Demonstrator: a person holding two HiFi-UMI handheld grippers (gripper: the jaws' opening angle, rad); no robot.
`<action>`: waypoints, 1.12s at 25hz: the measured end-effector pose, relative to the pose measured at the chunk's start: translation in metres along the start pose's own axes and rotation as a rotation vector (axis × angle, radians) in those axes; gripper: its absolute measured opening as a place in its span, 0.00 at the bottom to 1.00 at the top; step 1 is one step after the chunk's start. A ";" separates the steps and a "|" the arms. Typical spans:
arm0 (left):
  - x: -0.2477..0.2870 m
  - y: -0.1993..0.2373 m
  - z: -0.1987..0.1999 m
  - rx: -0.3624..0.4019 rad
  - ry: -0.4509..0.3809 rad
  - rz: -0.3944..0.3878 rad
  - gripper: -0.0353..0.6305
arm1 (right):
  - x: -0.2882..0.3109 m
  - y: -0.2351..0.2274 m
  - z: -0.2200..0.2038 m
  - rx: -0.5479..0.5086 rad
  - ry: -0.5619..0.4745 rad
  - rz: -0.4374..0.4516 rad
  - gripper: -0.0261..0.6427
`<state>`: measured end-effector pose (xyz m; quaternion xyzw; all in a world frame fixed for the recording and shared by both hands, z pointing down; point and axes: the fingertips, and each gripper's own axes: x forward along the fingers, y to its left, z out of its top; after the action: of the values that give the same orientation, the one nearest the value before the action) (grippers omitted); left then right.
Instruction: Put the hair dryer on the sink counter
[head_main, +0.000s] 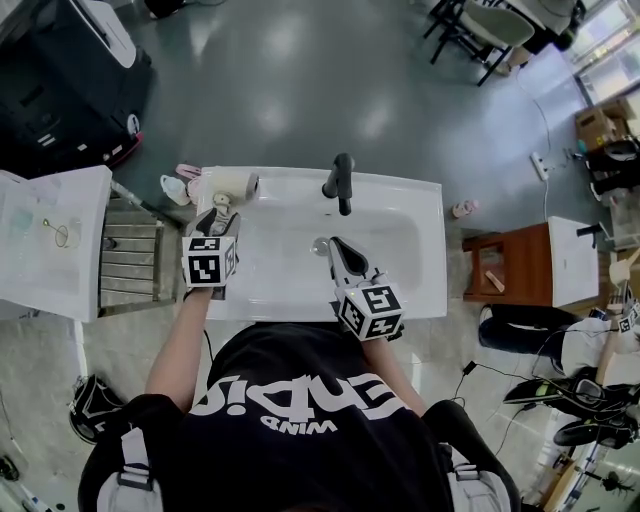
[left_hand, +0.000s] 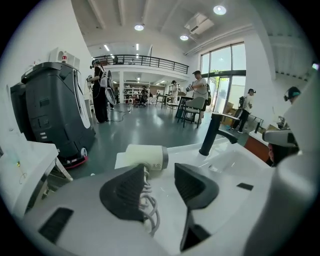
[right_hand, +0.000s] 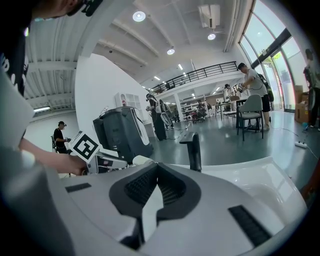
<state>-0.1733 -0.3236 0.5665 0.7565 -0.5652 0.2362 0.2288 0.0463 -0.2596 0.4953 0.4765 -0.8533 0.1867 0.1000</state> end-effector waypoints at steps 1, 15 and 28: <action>-0.004 -0.002 -0.001 -0.013 0.004 -0.004 0.32 | 0.000 0.000 0.000 0.001 -0.002 0.000 0.07; -0.026 -0.043 -0.011 -0.059 -0.004 -0.154 0.09 | -0.003 0.001 0.003 -0.005 -0.011 0.010 0.07; -0.075 -0.085 0.048 0.071 -0.311 -0.298 0.09 | -0.011 0.009 0.022 -0.046 -0.097 0.052 0.07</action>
<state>-0.1056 -0.2747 0.4760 0.8666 -0.4671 0.0998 0.1444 0.0445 -0.2558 0.4689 0.4603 -0.8733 0.1460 0.0645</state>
